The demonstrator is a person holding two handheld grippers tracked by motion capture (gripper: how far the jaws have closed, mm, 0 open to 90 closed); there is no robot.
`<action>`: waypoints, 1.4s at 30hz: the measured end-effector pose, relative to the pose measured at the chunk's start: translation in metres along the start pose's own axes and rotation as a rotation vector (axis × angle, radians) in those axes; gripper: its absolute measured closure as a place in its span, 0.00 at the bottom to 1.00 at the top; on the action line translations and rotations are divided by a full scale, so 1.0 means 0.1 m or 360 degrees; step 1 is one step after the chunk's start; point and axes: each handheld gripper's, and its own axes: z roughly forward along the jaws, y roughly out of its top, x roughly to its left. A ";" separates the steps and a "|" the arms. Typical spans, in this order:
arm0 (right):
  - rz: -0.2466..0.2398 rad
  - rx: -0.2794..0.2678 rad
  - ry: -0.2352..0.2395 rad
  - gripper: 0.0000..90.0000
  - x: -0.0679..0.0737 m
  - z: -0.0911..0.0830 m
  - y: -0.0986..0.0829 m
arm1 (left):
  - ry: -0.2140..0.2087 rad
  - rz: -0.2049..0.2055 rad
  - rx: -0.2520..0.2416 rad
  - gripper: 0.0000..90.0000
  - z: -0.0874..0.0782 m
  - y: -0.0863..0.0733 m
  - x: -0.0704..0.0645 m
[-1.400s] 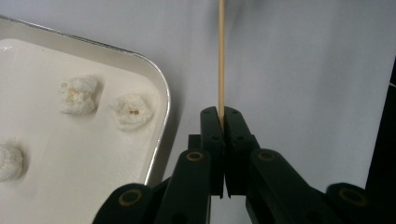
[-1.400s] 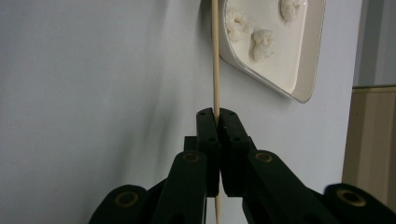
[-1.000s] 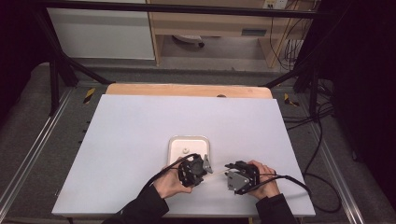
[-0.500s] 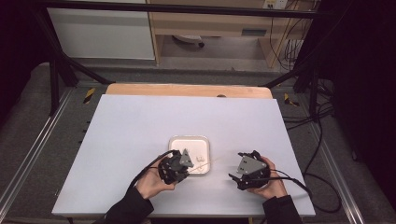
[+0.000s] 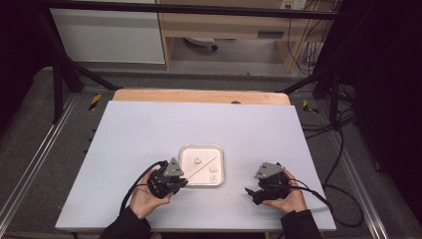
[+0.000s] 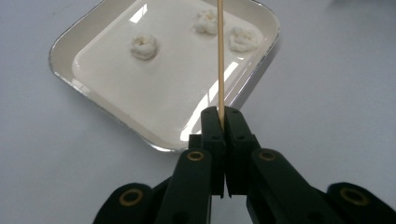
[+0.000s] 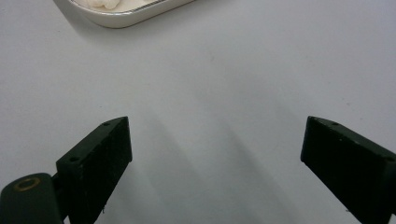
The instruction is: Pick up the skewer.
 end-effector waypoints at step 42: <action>0.0369 -0.0234 0.0215 0.04 0.13 0.36 0.84 | 0.0082 -0.0228 -0.0293 0.98 -0.25 -0.57 0.18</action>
